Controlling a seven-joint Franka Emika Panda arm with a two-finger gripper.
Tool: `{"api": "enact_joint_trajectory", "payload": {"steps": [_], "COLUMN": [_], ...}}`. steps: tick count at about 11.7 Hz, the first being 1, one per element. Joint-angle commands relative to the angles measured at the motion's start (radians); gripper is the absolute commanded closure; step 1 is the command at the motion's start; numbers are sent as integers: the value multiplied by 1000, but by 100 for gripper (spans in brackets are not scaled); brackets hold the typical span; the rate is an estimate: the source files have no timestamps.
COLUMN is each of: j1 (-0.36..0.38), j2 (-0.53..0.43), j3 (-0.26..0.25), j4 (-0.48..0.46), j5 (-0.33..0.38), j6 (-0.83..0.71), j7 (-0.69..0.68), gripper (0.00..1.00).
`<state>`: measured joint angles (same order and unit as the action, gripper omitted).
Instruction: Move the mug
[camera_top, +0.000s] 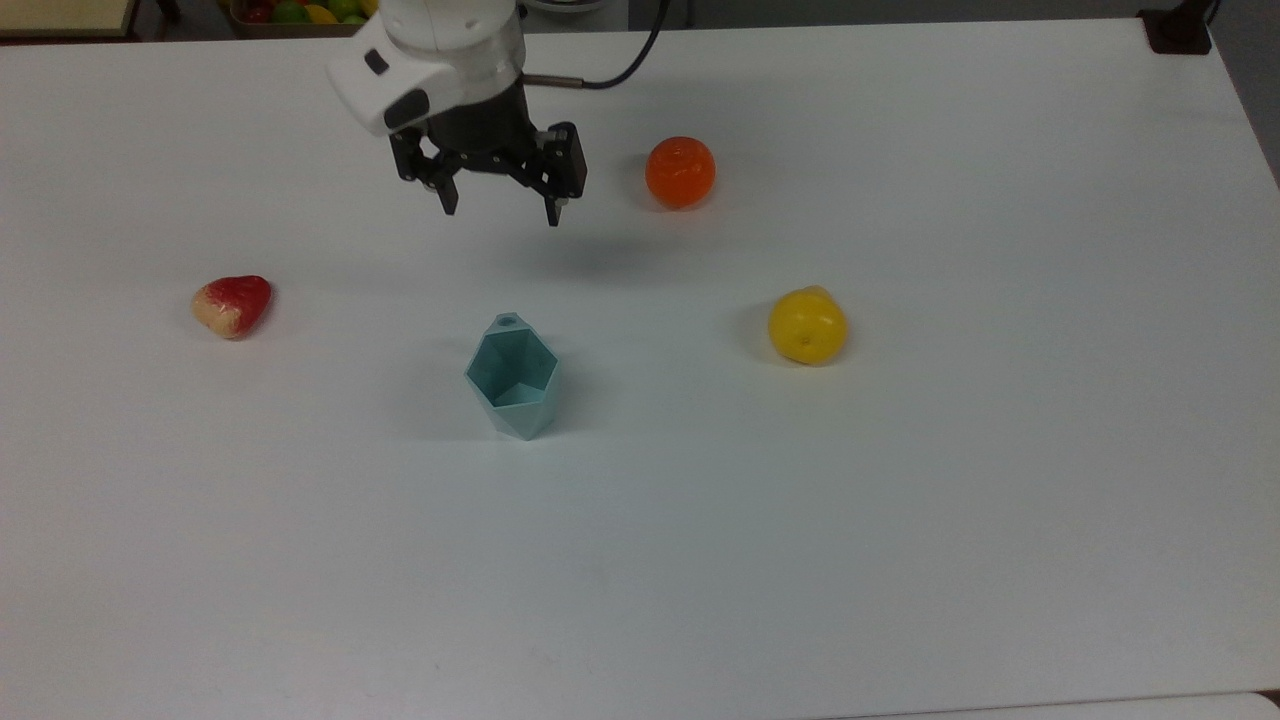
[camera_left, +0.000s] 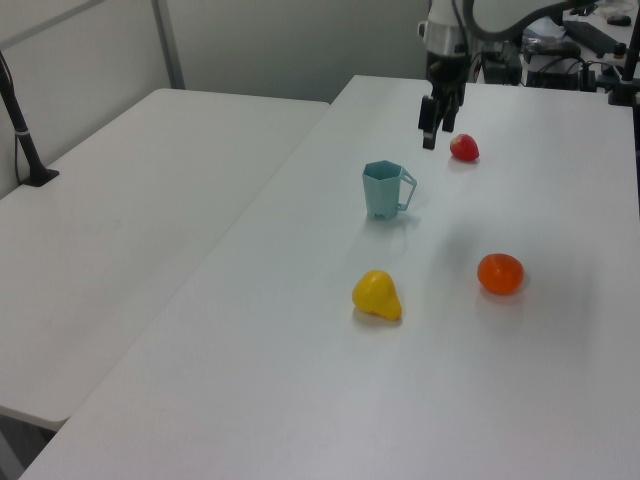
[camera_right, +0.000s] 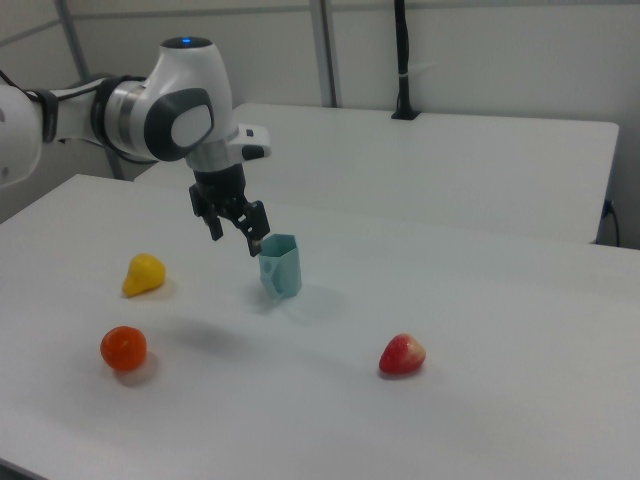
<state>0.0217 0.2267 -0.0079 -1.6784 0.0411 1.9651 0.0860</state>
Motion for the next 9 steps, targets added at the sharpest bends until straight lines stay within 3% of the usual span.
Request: {"api": "enact_joint_trajectory", "payload": {"steps": [1, 4, 6, 9], "j1": [12, 11, 11, 11], "j2": [48, 111, 141, 167], "j3": [-6, -9, -11, -11], "j4": [-12, -14, -14, -9], "j5": [-33, -43, -44, -46], "j6": [55, 136, 196, 231], "j7": [-26, -44, -66, -68], "gripper": [5, 15, 27, 33]}}
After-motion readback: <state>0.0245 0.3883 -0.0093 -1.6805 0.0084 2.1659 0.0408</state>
